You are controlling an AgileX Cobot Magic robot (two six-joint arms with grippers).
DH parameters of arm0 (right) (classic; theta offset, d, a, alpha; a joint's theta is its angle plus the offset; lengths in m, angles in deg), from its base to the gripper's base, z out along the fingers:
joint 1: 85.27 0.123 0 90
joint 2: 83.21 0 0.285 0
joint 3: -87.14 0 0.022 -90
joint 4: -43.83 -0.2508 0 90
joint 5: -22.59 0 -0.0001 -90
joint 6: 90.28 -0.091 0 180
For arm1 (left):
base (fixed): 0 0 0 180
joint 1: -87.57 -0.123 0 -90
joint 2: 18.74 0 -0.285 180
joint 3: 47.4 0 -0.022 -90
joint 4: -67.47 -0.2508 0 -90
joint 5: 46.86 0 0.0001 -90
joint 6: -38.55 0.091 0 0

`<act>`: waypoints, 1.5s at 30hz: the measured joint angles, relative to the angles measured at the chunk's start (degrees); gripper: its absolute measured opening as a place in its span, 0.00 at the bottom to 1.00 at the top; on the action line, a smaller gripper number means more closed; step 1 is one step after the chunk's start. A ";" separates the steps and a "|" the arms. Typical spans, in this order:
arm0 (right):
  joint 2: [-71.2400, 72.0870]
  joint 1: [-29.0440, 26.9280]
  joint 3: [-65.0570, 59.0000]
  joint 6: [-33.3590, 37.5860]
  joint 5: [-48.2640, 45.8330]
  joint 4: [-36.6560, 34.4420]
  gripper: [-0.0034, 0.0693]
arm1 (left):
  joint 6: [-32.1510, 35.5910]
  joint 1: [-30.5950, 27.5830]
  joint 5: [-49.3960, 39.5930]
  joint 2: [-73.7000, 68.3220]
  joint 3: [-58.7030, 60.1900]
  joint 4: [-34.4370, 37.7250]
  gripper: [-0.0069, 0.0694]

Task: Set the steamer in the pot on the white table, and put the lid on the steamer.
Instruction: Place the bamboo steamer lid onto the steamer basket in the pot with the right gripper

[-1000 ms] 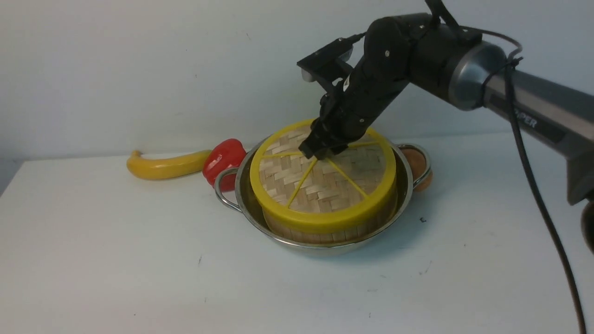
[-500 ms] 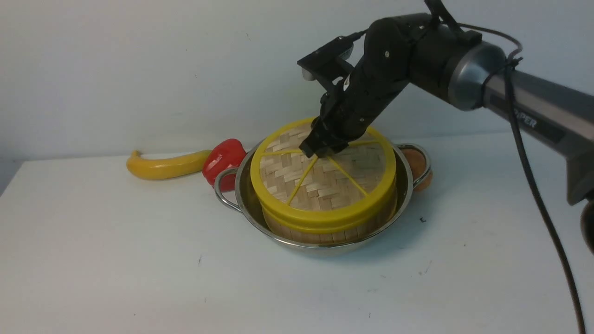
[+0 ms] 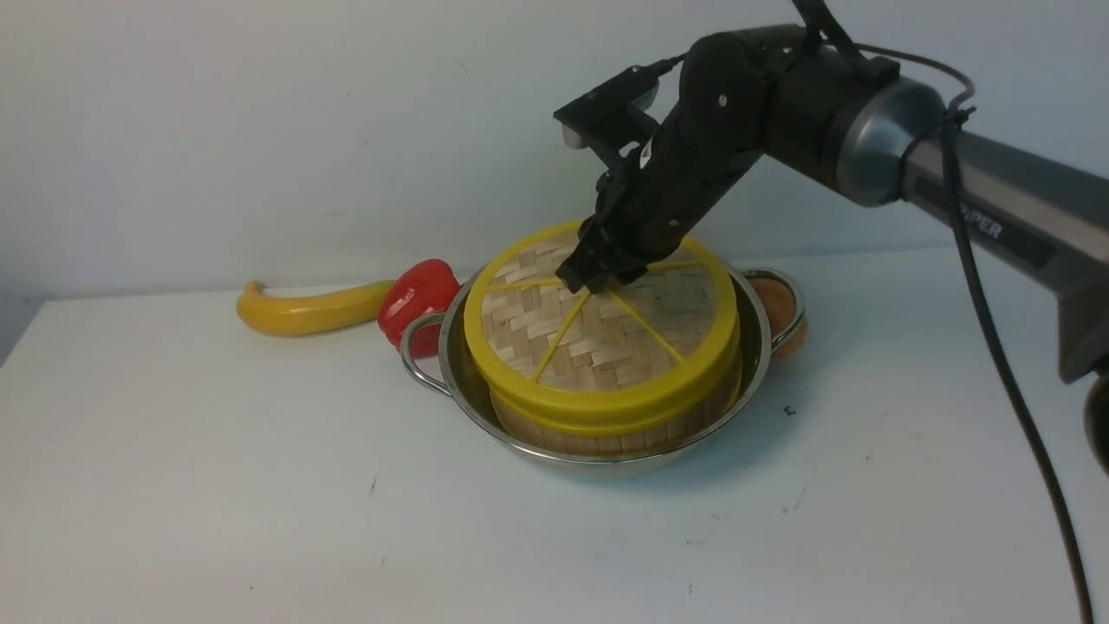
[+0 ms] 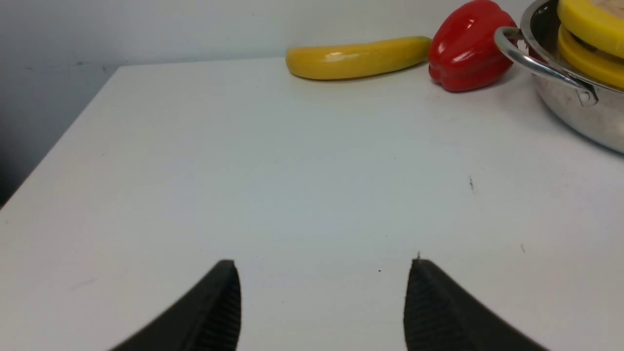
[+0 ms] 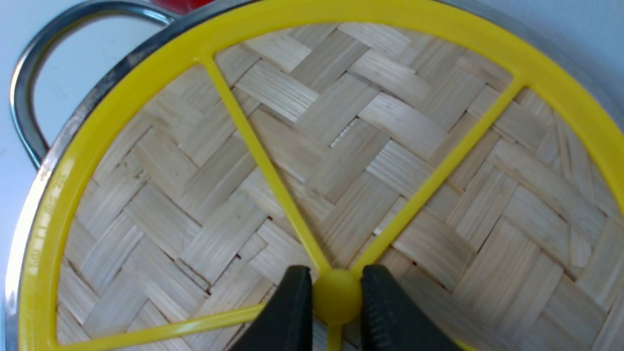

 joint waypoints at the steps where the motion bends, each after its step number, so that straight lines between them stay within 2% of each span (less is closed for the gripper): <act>1: 0.00 0.00 0.00 0.00 0.00 -0.21 0.24 | 0.00 0.00 0.00 0.00 0.00 0.00 0.64; 7: 0.00 0.02 0.00 0.00 -0.09 -0.17 0.24 | 0.00 0.00 0.00 0.00 0.00 0.00 0.64; 15: 0.00 0.02 0.00 -2.41 -1.17 4.04 0.24 | 0.00 0.00 0.00 0.00 0.00 0.00 0.64; 28: 0.00 0.02 0.00 -1.66 -1.17 1.26 0.24 | 0.00 0.00 0.00 0.00 0.00 0.00 0.64; 45: 0.00 0.02 0.00 -0.88 -0.27 1.26 0.24 | 0.00 0.00 0.00 0.00 0.00 0.00 0.64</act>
